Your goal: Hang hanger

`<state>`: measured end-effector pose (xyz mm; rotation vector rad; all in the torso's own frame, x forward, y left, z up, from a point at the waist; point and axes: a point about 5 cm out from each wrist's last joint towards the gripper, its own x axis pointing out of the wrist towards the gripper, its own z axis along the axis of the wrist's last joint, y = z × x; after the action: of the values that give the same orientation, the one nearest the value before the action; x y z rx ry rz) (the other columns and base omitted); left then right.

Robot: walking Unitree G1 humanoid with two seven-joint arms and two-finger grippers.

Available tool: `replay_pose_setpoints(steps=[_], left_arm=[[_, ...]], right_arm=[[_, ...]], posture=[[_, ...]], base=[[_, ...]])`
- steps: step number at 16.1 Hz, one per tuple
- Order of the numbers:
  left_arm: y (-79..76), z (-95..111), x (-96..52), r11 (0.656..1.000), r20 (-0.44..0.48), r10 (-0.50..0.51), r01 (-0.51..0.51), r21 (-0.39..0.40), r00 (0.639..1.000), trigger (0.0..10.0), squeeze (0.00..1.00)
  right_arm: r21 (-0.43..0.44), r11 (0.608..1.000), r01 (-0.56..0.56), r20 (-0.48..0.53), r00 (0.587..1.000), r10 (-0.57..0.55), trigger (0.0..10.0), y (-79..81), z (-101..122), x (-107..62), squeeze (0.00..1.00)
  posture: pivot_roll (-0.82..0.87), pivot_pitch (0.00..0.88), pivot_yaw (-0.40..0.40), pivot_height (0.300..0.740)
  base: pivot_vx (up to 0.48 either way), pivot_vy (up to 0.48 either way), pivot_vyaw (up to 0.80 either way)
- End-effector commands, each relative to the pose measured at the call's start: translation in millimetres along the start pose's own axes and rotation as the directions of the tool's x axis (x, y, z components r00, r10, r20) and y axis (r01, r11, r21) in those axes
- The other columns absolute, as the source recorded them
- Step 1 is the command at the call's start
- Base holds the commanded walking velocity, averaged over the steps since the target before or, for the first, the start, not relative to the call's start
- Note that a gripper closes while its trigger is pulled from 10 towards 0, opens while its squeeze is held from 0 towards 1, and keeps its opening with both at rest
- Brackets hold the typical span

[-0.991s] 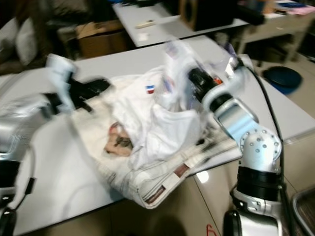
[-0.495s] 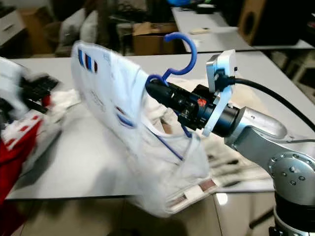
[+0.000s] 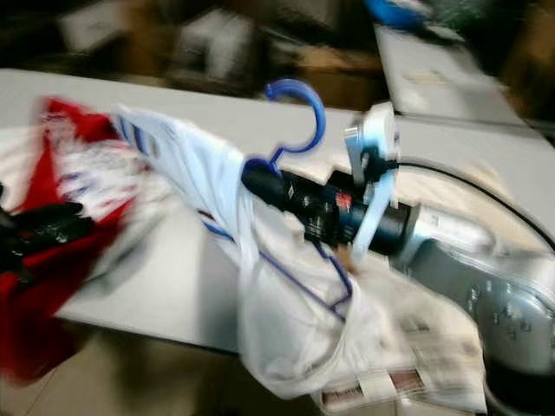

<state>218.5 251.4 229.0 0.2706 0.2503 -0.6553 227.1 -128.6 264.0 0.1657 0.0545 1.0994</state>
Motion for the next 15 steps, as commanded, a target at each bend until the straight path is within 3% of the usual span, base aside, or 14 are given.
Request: replay_pose_setpoints(steps=[1, 2, 5, 9, 15], left_arm=[[-13.3, -0.8, 10.2, 1.000, 0.043, -0.005, 0.004, 0.005, 0.999, 10.0, 0.00], [-16.1, -5.9, 21.6, 0.997, 0.063, 0.074, -0.075, 0.007, 0.995, 10.0, 0.00], [-37.9, -15.9, 33.0, 0.989, 0.149, 0.140, -0.131, -0.064, 0.979, 10.0, 0.00], [-53.0, -14.9, 21.5, 0.996, 0.189, 0.040, -0.023, -0.089, 0.981, 10.0, 0.00], [-58.3, -24.9, 17.5, 0.995, 0.139, 0.087, -0.078, -0.069, 0.986, 10.0, 0.00]], right_arm=[[0.002, 0.999, 0.041, -0.006, 0.999, -0.041, 10.0, 0.9, -7.2, -6.0, 0.00], [0.025, 0.996, 0.088, -0.024, 0.996, -0.087, 10.0, -3.9, -17.7, -9.6, 0.00], [0.080, 0.984, 0.159, -0.042, 0.987, -0.156, 10.0, 3.3, -37.2, -10.3, 0.00], [0.118, 0.981, 0.155, -0.035, 0.988, -0.152, 10.0, 9.9, -42.1, -15.7, 0.00], [0.137, 0.977, 0.161, -0.077, 0.985, -0.151, 10.0, 13.2, -51.5, -11.0, 0.00]], posture=[[0.15, 0.000, 0.012, 0.740], [0.16, 0.006, 0.019, 0.740], [0.15, 0.041, 0.040, 0.740], [0.14, 0.061, 0.023, 0.740], [0.15, 0.065, -0.009, 0.740]], base=[[0.000, 0.000, 0.80], [0.000, 0.000, 0.80], [0.000, 0.000, 0.80], [0.000, 0.000, 0.80], [0.000, 0.000, 0.80]])
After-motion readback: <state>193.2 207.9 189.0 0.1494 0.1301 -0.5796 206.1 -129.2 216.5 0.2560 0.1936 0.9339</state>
